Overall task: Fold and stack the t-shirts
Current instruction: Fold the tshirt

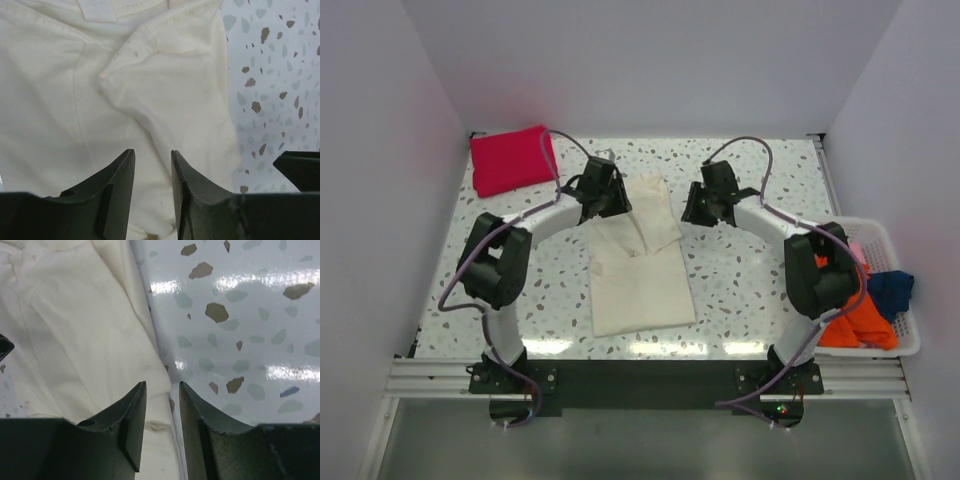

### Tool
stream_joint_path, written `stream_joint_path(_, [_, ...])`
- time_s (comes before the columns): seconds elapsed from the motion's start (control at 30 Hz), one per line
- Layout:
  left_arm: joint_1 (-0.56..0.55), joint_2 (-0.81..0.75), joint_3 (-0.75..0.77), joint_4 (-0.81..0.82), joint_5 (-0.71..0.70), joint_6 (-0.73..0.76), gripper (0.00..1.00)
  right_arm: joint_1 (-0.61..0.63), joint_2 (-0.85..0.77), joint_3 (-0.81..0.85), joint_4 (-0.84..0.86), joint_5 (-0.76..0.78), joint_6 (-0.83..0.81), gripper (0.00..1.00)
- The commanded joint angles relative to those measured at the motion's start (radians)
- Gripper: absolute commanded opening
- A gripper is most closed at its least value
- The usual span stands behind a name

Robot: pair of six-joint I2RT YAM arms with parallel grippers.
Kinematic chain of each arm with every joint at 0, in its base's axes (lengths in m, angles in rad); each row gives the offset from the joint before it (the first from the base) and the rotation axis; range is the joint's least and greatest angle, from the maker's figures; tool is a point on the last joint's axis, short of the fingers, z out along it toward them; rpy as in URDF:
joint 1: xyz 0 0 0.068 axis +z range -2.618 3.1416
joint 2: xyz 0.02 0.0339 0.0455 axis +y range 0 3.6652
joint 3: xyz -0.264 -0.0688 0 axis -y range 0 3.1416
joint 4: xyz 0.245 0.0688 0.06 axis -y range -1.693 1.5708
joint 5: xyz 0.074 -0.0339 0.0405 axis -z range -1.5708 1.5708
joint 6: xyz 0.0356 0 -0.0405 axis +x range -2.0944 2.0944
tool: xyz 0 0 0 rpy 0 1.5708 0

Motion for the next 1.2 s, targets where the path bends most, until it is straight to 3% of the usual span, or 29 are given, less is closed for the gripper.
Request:
stream_joint_path(0.0, [0.021,0.107,0.11,-0.06,-0.028,0.082,0.4,-0.014,0.086,0.094,0.07,-0.07,-0.054,0.37])
stream_joint_path(0.13, [0.023,0.199,0.203,-0.062,-0.009,0.115,0.39,-0.016,0.15,0.136,0.061,-0.07,-0.057,0.37])
stream_joint_path(0.33, [0.023,0.229,0.217,-0.06,-0.009,0.134,0.4,-0.016,0.181,0.111,0.062,-0.05,-0.049,0.38])
stream_joint_path(0.83, [0.036,0.181,0.168,0.024,0.034,0.103,0.37,-0.017,0.232,0.074,0.128,-0.114,-0.011,0.38])
stream_joint_path(1.17, [0.059,0.218,0.228,-0.037,-0.002,0.071,0.37,-0.014,0.227,0.056,0.136,-0.143,0.0,0.36])
